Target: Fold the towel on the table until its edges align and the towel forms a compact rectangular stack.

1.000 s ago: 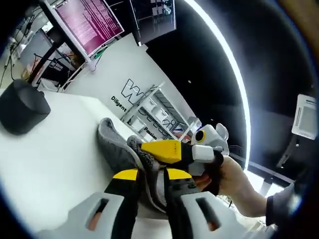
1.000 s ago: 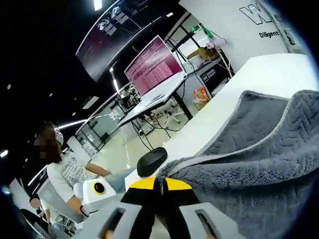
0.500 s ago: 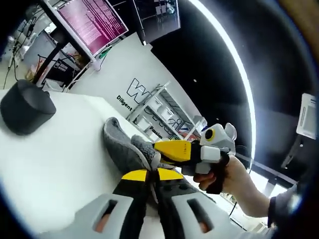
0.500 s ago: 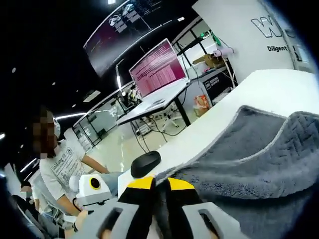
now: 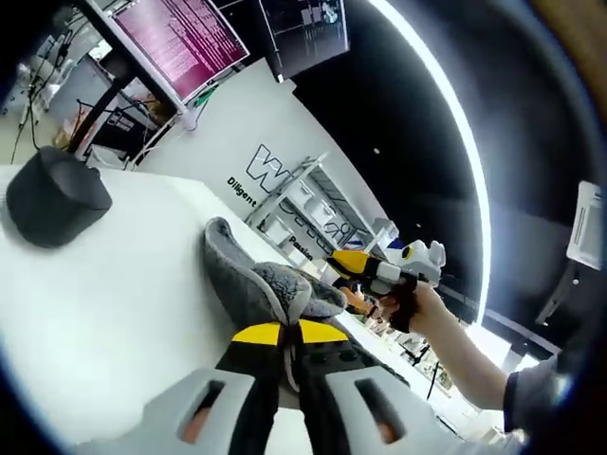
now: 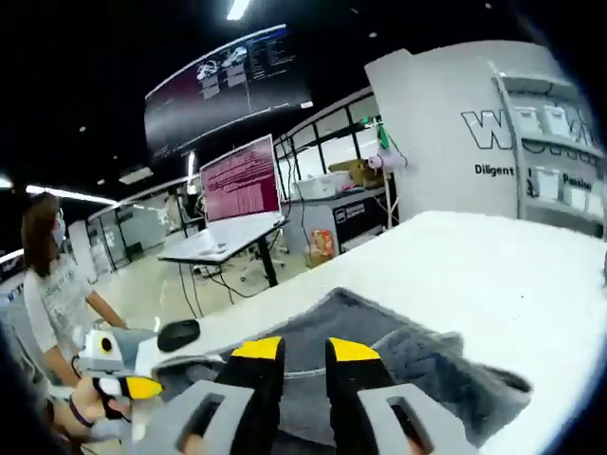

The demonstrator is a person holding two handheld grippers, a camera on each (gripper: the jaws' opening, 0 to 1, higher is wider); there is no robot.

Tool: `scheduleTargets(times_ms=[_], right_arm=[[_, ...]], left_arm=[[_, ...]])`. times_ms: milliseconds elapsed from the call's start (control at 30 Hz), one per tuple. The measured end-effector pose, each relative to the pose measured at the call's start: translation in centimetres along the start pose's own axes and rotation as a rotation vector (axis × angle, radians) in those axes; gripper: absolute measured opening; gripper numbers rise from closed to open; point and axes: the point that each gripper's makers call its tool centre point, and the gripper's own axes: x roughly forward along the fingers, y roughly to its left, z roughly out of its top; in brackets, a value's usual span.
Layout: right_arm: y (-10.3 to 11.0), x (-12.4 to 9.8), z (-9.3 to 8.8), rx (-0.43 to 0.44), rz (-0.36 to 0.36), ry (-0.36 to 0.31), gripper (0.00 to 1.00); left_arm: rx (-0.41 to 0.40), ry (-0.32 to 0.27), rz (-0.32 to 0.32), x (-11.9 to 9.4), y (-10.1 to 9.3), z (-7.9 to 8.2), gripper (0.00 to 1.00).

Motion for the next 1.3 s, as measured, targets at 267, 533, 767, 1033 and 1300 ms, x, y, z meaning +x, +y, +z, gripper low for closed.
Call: scheduleTargets(times_ms=[267,533,767,1033,1300], right_arm=[[-4.6,1.7,-2.0,-0.275,0.024,0.226,0.19],[-5.8,4.5,-4.3,-0.38,0.152,0.408,0.21],[-8.4,6.9,-3.4,-0.368,0.186,0.472,0.24],[-9.0,7.9,-5.1,-0.237,0.332,0.658,0.18],[-8.5,8.4,-5.3,-0.218,0.424,0.75,0.04]], left_arm=[[0.019,0.01,0.029,-0.1,0.0,-0.4,0.05],[0.022,0.017,0.05,0.4,1.3,0.3,0.06],[-0.015,0.022,0.061,1.0,1.8,0.7,0.06],[-0.021,0.021,0.082,1.2,2.1,0.9,0.06],[-0.044,0.027,0.092,1.1,2.3,0.8,0.06]])
